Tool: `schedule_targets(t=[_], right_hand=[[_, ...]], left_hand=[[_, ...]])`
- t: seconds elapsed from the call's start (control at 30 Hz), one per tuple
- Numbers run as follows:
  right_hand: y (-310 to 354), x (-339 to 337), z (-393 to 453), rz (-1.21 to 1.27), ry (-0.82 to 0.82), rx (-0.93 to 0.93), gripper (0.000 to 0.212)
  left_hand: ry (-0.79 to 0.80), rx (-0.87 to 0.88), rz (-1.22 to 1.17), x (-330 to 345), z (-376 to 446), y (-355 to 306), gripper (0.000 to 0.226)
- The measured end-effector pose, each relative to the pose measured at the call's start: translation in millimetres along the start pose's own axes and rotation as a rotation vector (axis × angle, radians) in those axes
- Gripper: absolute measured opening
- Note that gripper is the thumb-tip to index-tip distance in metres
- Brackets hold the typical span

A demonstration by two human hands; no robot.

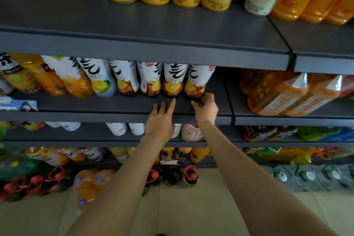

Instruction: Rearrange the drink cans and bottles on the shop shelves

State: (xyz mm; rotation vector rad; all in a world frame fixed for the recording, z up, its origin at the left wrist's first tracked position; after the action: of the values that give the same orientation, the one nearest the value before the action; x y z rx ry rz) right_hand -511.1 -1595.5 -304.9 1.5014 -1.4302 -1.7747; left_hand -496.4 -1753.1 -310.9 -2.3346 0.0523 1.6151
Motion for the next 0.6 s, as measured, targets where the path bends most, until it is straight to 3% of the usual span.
schedule_targets(t=[0.13, 0.2, 0.3, 0.4, 0.5, 0.6], right_hand=[[-2.6, -30.7, -4.2, -0.091, 0.248, 0.015, 0.067], [-16.0, -77.0, -13.2, -0.197, 0.336, -0.023, 0.070], [-66.3, -180.8, -24.4, -0.365, 0.391, 0.016, 0.066], [-126.4, -314.5, -31.2, -0.407, 0.245, 0.186, 0.059], [-177.8, -451.9, -42.5, -0.291, 0.048, 0.323, 0.051], [-217.9, -574.6, -43.5, -0.190, -0.041, 0.344, 0.027]], left_hand=[[-0.019, -0.015, -0.008, -12.1, -19.3, -31.6, 0.077], [-0.084, 0.025, -0.021, -21.8, -33.8, -66.1, 0.070], [-0.049, 0.111, -0.060, -19.4, -41.8, -141.0, 0.063], [0.029, 0.264, -0.052, -16.2, -43.5, -253.3, 0.063], [0.003, 0.470, -0.060, -19.4, -57.0, -389.3, 0.059], [0.041, 0.572, 0.022, -3.1, -67.1, -517.7, 0.045]])
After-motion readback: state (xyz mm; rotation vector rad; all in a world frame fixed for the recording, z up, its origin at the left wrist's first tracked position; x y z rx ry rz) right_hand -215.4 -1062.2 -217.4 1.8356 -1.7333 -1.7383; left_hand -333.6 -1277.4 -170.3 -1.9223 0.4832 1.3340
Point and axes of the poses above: each hand's wrist, its own z-axis towards the middle knuckle, its own x-axis out of the palm, y = z × x, the point moved 8 cm from there along z, towards the middle knuckle, and after that the axes turned 5 degrees about y, right-handed, at the moved point
